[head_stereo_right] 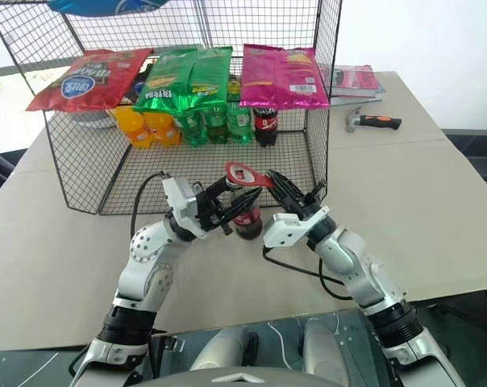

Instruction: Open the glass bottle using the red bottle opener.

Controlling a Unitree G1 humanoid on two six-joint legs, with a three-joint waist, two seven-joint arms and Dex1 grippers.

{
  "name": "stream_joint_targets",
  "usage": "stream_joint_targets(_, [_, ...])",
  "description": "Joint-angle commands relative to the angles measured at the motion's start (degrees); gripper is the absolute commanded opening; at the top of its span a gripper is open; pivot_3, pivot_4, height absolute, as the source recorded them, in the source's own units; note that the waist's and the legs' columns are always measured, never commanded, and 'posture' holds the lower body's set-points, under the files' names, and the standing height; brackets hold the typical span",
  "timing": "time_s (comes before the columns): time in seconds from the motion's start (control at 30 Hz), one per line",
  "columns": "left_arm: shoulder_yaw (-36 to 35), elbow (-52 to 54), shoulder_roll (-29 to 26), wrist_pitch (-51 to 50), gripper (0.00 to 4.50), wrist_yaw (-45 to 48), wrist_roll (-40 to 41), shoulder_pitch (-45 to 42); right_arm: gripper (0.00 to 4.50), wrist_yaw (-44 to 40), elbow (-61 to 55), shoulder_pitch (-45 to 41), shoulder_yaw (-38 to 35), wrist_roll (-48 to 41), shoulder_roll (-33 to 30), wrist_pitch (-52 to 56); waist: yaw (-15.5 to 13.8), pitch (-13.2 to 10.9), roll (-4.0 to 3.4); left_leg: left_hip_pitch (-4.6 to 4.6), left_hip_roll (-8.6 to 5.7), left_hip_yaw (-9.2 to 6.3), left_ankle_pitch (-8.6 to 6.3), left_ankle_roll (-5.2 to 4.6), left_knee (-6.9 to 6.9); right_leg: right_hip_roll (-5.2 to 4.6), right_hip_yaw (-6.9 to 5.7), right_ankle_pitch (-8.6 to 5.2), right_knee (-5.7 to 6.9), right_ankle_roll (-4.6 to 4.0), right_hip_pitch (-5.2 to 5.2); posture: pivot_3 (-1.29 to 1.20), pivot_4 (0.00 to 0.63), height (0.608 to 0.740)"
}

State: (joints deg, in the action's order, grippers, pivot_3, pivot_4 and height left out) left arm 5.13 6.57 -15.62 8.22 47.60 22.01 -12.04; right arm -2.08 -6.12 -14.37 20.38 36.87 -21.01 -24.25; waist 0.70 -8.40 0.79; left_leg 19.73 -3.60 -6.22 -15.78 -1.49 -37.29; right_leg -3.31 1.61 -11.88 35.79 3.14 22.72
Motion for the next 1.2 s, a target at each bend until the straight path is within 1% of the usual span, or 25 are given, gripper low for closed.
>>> stream_joint_targets(0.03, [0.9, -1.7, -1.3, -2.3, 1.89, -1.3, -2.9, 1.1, 0.00, -2.0, 1.4, 0.2, 4.3, 3.2, -0.5, -2.6, 0.0, 0.0, -0.01, 0.00, 0.00, 0.00, 0.00, 0.00, 0.00, 0.00, 0.00, 0.00, 0.00, 0.00, 0.00, 0.00, 0.150, 0.740])
stream_joint_targets(0.27, [1.4, -1.9, -3.1, -4.7, 1.89, -2.5, -4.5, 0.3, 0.00, -1.6, 2.8, -1.3, 3.6, 3.7, -0.4, -2.9, 0.1, 0.0, -0.05, -0.02, 0.08, 0.02, 0.00, 0.00, 0.02, 0.07, 0.01, -0.01, -0.01, 0.01, 0.00, 0.00, 0.150, 0.740])
stream_joint_targets(0.53, [2.3, -1.1, -4.7, -11.9, 1.89, -4.2, -4.5, -1.1, 0.00, -1.1, 2.9, -1.8, 3.3, 4.2, -0.8, -3.2, 0.1, 0.1, -0.12, -0.08, 0.16, 0.02, 0.00, 0.01, 0.01, 0.13, 0.01, -0.02, -0.01, 0.01, -0.06, 0.00, 0.150, 0.740])
stream_joint_targets(0.77, [3.3, 0.4, -6.7, -14.9, 1.89, -3.9, -5.2, -1.4, 0.00, -1.2, 2.3, -2.4, 3.0, 4.2, -1.1, -3.0, 0.1, 0.1, -0.15, -0.08, 0.19, 0.01, 0.00, 0.01, 0.02, 0.14, 0.00, -0.02, -0.01, 0.01, -0.06, 0.00, 0.150, 0.740])
stream_joint_targets(1.0, [3.1, 1.7, -7.3, -16.8, 1.89, -3.9, -4.2, -0.5, 0.00, -2.6, 1.7, -3.5, 2.7, 3.1, -0.7, -2.3, 0.1, 0.1, -0.15, -0.08, 0.20, 0.01, 0.00, 0.02, 0.02, 0.14, 0.01, -0.03, -0.01, 0.02, -0.06, 0.00, 0.150, 0.740])
stream_joint_targets(1.2, [3.3, 3.0, -7.9, -19.3, 1.89, -3.3, -2.6, 0.6, 0.00, -6.8, 2.2, -4.9, 3.6, 0.4, -0.4, -2.2, 0.1, 0.1, -0.17, -0.07, 0.23, 0.01, 0.00, 0.02, 0.08, 0.14, 0.01, -0.03, -0.05, 0.02, -0.04, 0.00, 0.150, 0.740])
